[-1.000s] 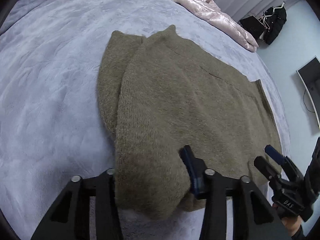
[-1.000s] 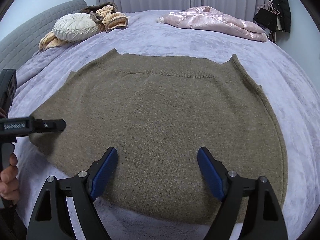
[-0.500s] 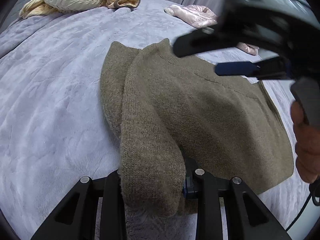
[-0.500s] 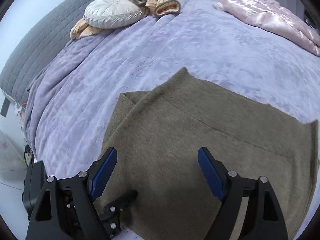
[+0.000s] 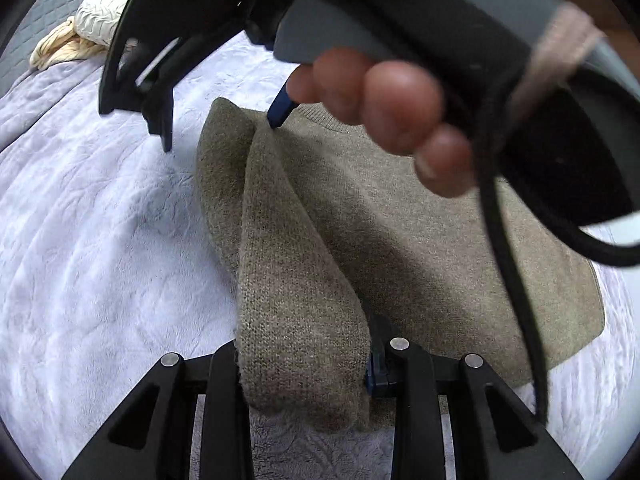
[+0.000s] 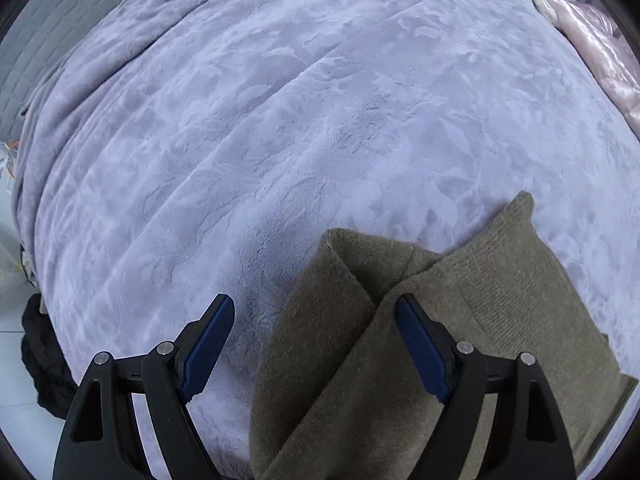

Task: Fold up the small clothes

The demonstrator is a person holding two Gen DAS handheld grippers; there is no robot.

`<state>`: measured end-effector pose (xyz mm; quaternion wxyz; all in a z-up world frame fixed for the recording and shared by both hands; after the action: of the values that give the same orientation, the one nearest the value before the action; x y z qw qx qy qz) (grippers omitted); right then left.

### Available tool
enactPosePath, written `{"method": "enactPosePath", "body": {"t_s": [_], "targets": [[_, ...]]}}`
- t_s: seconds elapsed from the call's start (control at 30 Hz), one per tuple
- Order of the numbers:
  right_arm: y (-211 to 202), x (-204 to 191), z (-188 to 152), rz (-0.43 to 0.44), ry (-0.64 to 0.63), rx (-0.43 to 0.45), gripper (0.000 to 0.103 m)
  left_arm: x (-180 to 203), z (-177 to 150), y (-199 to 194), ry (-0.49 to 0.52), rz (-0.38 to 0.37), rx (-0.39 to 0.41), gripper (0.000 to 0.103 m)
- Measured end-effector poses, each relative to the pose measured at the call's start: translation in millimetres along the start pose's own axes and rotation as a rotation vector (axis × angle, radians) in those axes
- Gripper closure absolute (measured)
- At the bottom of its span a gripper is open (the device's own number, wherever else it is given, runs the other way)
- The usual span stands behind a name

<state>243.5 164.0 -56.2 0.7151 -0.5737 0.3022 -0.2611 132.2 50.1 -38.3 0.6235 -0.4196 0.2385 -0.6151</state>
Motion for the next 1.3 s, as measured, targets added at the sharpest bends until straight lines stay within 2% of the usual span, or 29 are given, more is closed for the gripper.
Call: {"method": "enactPosePath", "body": {"t_s": [0.13,0.17,0.2,0.3,0.6,0.77,1.03,1.3], "targets": [[13,13,1,-0.206,-0.056,-0.063,0.019,4,1,2,-0.014,-0.012,-0.007,0.072],[16,14,0,-0.230,-0.071,-0.070,0.034,4,1,3,-0.014,-0.009,-0.010,0.072],[19,15,-2,-0.240,-0.081,-0.079,0.061,4,1,4,-0.014,-0.004,-0.013,0.072],[16,19,-5,-0.248,-0.068,-0.067,0.082,5,5,4,-0.014,0.004,-0.016,0.072],[-19,26,-11,-0.174,-0.039,0.048,0.086,13,5,-6,0.016,0.032,-0.010,0.072],[-37,28,-17,-0.150,-0.066,0.101,0.086,24,9,-16,0.053,0.048,0.009,0.072],[-69,51,-22,-0.081,-0.110,0.156,0.087,75,13,-23,0.181,0.114,0.019,0.072],[-91,87,-37,-0.075,-0.118,0.183,0.088,120,16,-27,0.267,0.142,0.001,0.076]]}}
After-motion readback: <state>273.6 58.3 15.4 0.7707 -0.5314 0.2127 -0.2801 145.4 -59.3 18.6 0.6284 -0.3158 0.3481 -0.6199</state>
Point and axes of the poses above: each gripper's, at about its wrist camera, not at the fingertips, and y roughly the way its jaws point, x to its right, z to its top, the point moved 9 cm from there along y, roughly the way its jaws point, and after that the axes turned 1 degree about z, right-handed, at the moved point
